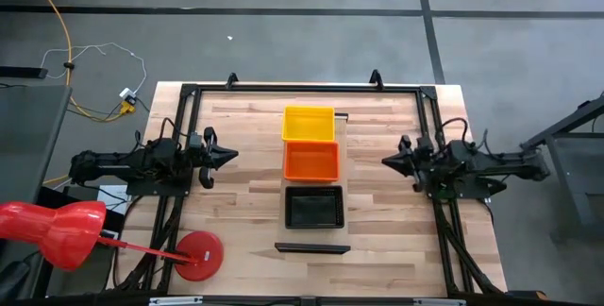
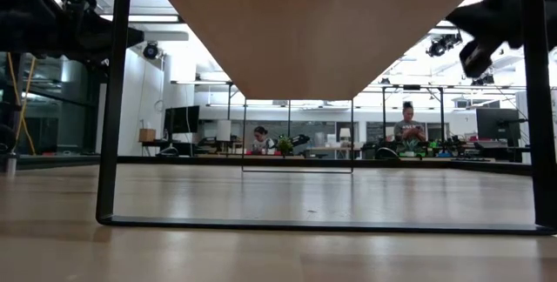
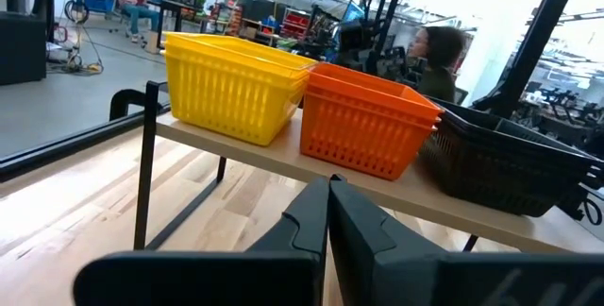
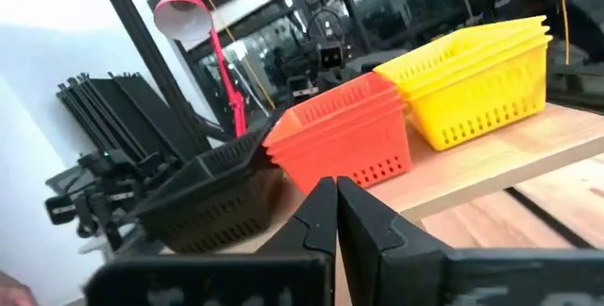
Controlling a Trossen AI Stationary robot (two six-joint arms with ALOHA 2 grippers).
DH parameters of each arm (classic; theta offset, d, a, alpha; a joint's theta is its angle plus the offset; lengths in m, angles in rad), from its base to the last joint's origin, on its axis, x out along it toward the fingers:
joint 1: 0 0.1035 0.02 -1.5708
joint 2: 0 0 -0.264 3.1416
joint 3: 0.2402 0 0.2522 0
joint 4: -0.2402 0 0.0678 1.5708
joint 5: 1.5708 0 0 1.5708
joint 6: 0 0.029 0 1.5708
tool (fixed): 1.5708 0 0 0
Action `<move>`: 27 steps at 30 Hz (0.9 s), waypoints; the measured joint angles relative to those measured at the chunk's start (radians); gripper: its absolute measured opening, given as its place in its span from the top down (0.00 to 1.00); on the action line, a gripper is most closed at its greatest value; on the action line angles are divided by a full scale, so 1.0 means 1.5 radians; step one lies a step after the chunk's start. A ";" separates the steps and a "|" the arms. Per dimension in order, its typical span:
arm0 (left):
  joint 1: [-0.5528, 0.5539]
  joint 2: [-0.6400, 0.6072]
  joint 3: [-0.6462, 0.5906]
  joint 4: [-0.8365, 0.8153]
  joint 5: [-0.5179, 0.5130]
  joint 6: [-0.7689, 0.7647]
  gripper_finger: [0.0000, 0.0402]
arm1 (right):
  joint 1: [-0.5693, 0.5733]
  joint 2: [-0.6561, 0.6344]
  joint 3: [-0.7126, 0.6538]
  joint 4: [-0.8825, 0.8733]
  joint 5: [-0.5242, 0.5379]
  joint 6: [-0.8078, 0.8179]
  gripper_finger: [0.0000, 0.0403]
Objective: Stack baskets on shelf by color
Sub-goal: Return to Home Position
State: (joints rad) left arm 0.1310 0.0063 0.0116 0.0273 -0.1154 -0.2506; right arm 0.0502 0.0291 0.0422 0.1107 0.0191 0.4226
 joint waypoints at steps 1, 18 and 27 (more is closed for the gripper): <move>0.000 0.000 0.000 0.000 0.000 0.000 1.00 | 0.000 -0.004 -0.019 0.021 0.002 -0.008 1.00; 0.000 0.000 0.000 0.000 0.000 0.000 1.00 | 0.000 0.003 -0.018 -0.065 0.042 -0.086 1.00; 0.000 0.000 0.000 0.000 0.000 0.000 1.00 | 0.000 0.003 -0.018 -0.066 0.042 -0.008 1.00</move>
